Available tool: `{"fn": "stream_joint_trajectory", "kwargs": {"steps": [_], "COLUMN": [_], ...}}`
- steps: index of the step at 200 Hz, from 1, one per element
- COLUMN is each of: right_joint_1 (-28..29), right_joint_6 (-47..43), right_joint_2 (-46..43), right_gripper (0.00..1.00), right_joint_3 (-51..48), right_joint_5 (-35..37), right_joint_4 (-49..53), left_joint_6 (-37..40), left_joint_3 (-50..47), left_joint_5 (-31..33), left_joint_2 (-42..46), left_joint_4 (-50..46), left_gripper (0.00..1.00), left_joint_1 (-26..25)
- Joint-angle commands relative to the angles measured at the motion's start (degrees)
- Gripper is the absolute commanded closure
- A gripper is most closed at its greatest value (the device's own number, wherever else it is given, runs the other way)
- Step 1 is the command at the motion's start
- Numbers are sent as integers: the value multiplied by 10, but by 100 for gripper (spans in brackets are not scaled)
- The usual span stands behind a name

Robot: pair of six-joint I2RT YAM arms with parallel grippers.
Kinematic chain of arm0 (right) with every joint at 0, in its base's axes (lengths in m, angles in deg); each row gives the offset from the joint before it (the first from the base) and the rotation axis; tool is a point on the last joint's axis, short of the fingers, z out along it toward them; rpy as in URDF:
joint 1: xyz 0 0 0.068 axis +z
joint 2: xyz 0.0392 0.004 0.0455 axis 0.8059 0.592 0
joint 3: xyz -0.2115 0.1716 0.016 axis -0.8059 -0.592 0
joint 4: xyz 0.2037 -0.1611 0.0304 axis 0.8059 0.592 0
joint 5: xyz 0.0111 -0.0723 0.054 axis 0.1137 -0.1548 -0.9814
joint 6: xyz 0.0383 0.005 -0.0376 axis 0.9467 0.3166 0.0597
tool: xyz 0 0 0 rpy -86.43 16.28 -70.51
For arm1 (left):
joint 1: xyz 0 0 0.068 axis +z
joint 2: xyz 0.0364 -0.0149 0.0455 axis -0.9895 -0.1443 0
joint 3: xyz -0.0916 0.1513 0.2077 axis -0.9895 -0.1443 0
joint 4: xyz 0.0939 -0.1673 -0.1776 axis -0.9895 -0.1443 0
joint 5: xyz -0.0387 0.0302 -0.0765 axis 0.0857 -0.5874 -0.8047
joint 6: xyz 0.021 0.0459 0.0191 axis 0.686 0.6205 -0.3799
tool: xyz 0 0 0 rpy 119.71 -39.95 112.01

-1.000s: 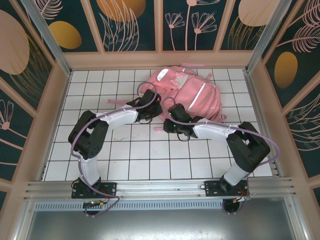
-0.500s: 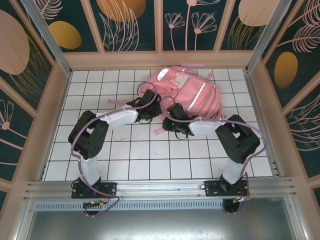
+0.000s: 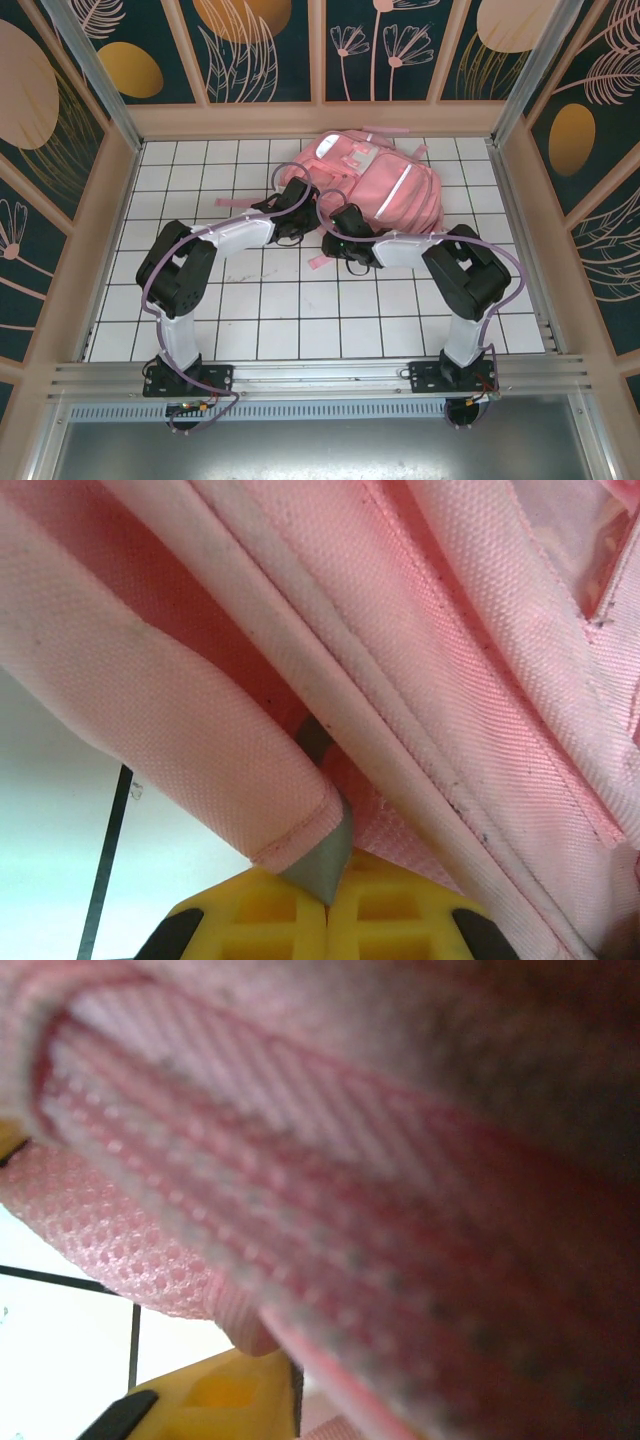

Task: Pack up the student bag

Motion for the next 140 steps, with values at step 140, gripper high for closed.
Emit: {"fn": "stream_joint_trajectory", "kwargs": {"steps": [140], "right_joint_1": [-9], "right_joint_6": [71], "right_joint_2": [-159], "right_gripper": [100], "right_joint_3": [-102], "right_joint_5": [109], "right_joint_4": [84], "left_joint_6": [6], "left_joint_3": [-30], "left_joint_5": [41], "left_joint_2": [32], "left_joint_4": [2], "left_gripper": [100], "left_joint_1": [60]}}
